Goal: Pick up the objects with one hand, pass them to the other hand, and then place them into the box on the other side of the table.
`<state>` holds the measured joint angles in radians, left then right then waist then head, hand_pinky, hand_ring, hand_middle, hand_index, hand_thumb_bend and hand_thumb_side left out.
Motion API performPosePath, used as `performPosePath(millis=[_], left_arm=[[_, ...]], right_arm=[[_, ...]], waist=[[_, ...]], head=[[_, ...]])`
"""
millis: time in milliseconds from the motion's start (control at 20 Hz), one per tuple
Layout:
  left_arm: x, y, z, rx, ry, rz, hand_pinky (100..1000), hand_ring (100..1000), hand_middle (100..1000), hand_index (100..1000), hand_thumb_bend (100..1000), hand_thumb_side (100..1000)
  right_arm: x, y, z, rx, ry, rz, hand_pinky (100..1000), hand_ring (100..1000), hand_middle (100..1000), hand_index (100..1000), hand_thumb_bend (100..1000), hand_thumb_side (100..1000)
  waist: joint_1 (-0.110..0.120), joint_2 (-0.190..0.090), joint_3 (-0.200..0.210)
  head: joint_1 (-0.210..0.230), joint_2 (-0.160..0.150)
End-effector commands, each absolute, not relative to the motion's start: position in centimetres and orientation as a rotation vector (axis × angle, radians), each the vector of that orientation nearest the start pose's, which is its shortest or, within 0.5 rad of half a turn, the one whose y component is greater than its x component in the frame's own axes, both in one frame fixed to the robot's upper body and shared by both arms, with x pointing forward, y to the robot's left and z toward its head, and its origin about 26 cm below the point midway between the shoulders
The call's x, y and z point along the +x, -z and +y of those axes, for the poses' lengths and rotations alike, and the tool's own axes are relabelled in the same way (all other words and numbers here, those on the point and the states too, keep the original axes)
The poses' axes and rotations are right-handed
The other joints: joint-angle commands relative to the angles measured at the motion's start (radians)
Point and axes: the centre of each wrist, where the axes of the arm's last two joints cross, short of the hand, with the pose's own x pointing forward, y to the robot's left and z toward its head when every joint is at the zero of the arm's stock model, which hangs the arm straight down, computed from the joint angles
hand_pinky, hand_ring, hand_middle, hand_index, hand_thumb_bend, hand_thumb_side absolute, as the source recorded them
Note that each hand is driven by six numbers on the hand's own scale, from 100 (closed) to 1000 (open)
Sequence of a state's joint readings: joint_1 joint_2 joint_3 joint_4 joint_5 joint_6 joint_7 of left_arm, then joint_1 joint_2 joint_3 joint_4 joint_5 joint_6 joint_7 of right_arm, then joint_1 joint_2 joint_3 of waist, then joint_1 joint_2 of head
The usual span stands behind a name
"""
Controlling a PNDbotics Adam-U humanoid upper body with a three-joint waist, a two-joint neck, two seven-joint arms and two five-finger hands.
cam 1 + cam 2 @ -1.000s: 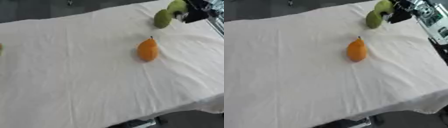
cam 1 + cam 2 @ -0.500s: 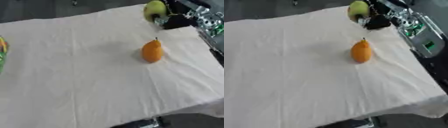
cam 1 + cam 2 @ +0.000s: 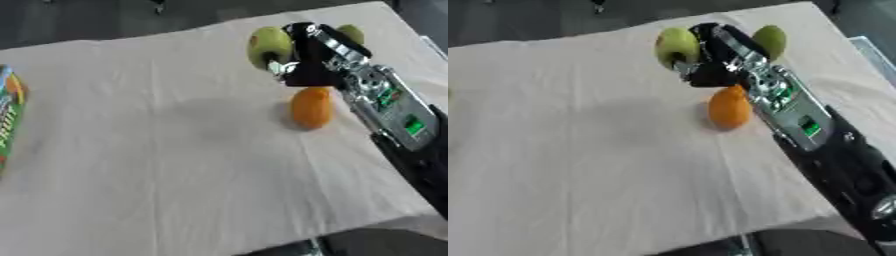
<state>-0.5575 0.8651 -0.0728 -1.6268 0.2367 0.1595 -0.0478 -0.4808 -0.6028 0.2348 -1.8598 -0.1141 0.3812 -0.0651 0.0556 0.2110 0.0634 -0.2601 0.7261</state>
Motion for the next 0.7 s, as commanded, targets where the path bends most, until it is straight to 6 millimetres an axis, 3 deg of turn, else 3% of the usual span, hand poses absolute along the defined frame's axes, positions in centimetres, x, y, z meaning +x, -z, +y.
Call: performPosePath(millis=[50,400,700], left_arm=[[34.2,-30.4,35.1,0.511,0.801,-1.893,746,779,758,864,771,545],[32.1,-32.2,31.4,0.488,1.147,-1.837,751,778,755,853,751,571],[29.8,-34.5,28.3,0.454,1.323,-1.880,749,774,755,841,749,574]], right_arm=[[32.8,-22.9,-23.4,-0.265,-0.644,-1.900,718,576,508,655,100,100],[32.5,-22.9,-21.4,-0.237,-0.733,-1.949,718,578,510,654,100,100],[32.8,-22.1,-20.1,-0.210,-0.814,-1.922,720,579,511,655,102,100]], waist=[[0.002,-0.016,0.001],[0.001,-0.015,0.003],[0.007,-0.017,0.013]], head=[[0.013,-0.005],[0.022,-0.002],[0.022,-0.001]])
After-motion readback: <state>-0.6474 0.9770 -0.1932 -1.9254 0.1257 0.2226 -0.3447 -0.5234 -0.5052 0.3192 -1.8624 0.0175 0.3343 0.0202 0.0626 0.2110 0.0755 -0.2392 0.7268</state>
